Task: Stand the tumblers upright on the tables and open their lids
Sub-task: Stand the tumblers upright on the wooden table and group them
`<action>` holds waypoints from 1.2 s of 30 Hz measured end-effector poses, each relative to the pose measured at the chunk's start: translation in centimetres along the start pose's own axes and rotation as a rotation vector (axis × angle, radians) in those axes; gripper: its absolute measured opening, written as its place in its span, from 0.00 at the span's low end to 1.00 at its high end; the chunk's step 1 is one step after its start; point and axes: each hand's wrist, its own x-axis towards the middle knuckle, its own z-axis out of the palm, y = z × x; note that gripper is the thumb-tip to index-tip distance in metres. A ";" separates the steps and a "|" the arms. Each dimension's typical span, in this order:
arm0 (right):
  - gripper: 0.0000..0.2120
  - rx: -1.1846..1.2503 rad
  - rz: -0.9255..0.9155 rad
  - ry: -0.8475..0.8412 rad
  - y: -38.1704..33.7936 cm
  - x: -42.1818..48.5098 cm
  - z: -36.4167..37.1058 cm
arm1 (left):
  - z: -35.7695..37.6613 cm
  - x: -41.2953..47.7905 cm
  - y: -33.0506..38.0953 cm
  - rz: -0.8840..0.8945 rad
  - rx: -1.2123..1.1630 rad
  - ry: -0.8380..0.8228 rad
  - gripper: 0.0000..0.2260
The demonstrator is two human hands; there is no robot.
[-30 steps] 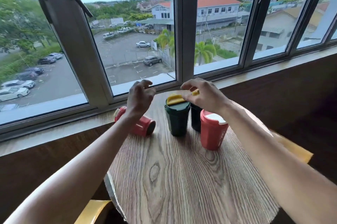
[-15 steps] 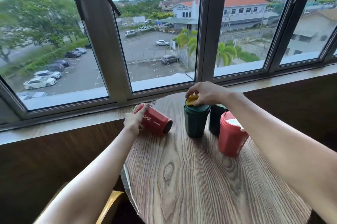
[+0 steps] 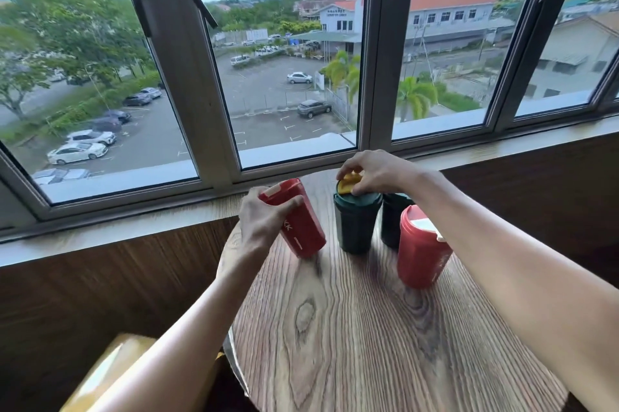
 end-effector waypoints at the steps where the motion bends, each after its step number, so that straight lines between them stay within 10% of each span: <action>1: 0.20 0.004 0.000 -0.002 0.0 0.0 0.0 | 0.1 -1.0 0.2 0.063 0.031 -0.010 0.32; 9: 0.20 0.061 0.006 -0.009 0.3 0.0 0.1 | 1.8 -6.1 -0.5 0.358 0.096 -0.033 0.40; 36: 0.19 0.131 0.003 -0.041 0.6 -0.3 -0.3 | 6.1 -13.8 -0.7 0.240 0.037 -0.126 0.41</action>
